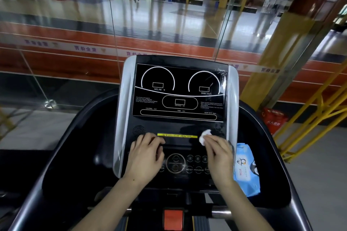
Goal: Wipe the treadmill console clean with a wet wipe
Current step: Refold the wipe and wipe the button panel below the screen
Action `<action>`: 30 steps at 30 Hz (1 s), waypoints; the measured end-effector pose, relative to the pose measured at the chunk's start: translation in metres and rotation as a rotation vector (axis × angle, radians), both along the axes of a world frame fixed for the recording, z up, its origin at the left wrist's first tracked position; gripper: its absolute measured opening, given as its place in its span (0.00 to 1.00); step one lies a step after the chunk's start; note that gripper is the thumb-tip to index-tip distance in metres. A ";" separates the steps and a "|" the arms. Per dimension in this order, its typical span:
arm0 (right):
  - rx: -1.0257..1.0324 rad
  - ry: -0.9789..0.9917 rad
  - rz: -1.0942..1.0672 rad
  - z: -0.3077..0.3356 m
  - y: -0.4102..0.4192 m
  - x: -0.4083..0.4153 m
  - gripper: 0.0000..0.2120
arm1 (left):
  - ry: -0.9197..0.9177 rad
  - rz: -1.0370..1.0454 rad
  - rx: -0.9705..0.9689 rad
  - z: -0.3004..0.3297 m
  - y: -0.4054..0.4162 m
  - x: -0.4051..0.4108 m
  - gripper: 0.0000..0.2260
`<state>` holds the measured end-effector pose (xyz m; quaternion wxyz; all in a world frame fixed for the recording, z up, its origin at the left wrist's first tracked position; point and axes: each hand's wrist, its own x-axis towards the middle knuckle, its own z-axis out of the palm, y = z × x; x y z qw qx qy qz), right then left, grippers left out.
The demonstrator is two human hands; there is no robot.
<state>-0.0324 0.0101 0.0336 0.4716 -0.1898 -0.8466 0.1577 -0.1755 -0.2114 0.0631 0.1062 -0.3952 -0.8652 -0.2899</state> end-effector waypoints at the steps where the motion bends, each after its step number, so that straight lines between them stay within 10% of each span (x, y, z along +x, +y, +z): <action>1: -0.050 -0.010 -0.033 -0.007 0.001 0.013 0.10 | -0.005 -0.009 -0.005 -0.003 0.001 0.003 0.09; 13: -0.203 0.001 -0.181 -0.027 0.005 0.066 0.11 | 0.072 -0.172 -0.036 -0.020 0.024 0.047 0.16; 30: 0.093 -0.196 -0.160 0.047 0.062 -0.024 0.15 | 0.050 -0.189 -0.104 -0.030 0.051 0.047 0.21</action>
